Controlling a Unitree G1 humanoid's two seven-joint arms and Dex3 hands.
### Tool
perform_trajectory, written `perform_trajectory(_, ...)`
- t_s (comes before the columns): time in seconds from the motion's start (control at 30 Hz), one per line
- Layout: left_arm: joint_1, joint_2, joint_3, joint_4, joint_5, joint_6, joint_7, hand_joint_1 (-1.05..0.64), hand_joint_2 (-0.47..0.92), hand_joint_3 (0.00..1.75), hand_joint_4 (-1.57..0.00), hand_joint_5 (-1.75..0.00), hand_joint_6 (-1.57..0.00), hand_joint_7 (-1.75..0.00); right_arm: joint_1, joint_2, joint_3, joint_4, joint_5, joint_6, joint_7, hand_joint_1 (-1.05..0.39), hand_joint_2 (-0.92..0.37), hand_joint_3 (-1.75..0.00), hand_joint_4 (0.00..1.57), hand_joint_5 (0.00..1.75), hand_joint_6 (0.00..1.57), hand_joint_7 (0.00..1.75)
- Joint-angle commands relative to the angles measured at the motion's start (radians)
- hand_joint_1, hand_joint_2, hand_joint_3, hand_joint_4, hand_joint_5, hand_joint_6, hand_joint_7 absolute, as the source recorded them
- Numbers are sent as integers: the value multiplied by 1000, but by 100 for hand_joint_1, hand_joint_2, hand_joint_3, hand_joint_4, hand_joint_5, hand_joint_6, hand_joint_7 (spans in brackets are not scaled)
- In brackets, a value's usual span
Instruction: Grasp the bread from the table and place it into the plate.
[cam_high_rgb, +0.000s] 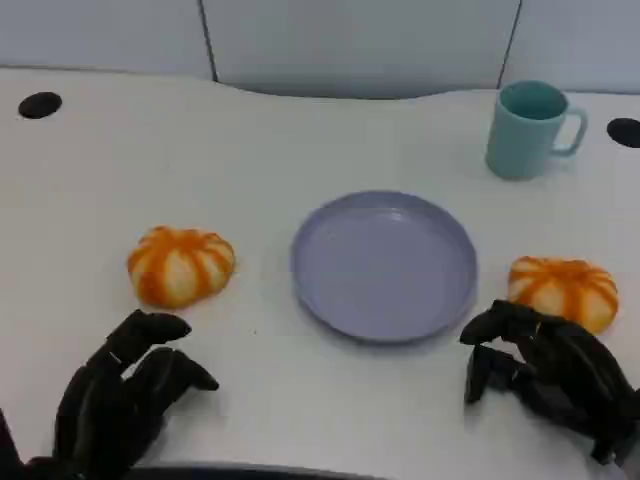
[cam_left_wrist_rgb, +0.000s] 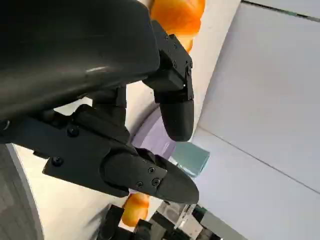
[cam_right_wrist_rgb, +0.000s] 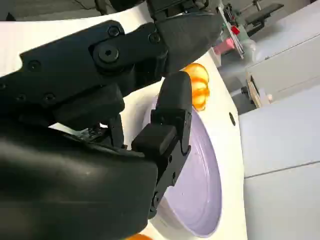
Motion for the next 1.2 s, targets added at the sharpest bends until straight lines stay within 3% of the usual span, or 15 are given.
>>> perform_trajectory(0.03, -1, 19, 9, 7, 1, -7, -4, -77, 91, 0, -46, -175, -42, -139, 27, -4, -3, 36, -7, 30, -11, -53, -92, -7, 60, 164, 78, 95)
perform_trajectory(0.93, 7, 22, 0, -22, 16, -30, 2, -76, 92, 2, -48, -174, -44, -139, 57, -3, 25, -45, -23, 41, -34, -53, -92, -11, 55, 162, 74, 100)
perform_trajectory(1.2, 28, 27, -56, -77, 185, -262, 89, -77, 92, 19, -37, -169, -40, -136, 54, -3, 21, -39, -17, 59, -31, -52, -92, -11, 57, 164, 74, 101)
